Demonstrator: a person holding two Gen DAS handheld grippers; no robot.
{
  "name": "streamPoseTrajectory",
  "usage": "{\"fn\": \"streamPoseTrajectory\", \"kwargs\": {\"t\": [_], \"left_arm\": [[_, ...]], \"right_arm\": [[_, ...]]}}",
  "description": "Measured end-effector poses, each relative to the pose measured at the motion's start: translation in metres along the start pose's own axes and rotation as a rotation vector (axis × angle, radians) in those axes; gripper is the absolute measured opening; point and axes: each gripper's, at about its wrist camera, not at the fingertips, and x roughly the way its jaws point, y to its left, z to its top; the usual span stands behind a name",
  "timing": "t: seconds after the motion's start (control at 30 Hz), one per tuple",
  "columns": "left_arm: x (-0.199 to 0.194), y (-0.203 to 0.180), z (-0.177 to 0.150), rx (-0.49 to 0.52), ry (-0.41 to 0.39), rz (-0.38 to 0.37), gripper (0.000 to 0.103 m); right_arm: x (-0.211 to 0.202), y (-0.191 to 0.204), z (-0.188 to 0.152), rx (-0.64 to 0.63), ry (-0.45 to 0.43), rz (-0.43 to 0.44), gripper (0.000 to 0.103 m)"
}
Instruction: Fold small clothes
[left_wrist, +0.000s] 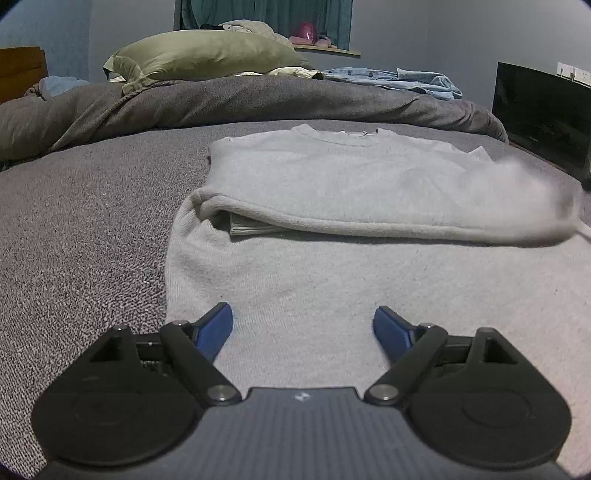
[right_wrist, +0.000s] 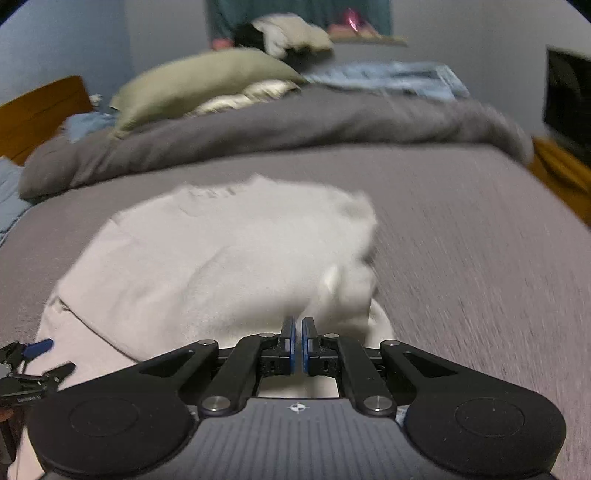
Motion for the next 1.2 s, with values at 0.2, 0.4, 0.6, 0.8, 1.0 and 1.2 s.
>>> {"fn": "streamPoseTrajectory", "kwargs": {"t": [0.2, 0.4, 0.6, 0.8, 1.0, 1.2], "left_arm": [[0.001, 0.001, 0.0, 0.0, 0.0, 0.0, 0.085], [0.001, 0.001, 0.0, 0.002, -0.001, 0.001, 0.085], [0.002, 0.003, -0.001, -0.009, -0.001, -0.006, 0.086], [0.002, 0.004, -0.001, -0.012, -0.002, -0.008, 0.086], [0.002, 0.004, -0.001, -0.013, -0.002, -0.009, 0.086], [0.002, 0.004, -0.001, -0.012, -0.002, -0.009, 0.086]], "right_arm": [[0.019, -0.017, -0.01, 0.052, 0.045, -0.041, 0.038], [0.045, -0.01, 0.004, -0.051, -0.037, -0.089, 0.063], [0.075, -0.011, 0.011, -0.06, 0.002, -0.046, 0.063], [0.092, 0.006, 0.011, -0.182, 0.055, -0.019, 0.0], [0.075, 0.0, 0.03, -0.154, -0.107, -0.102, 0.0], [0.083, -0.016, 0.029, -0.06, -0.056, -0.03, 0.038]]}}
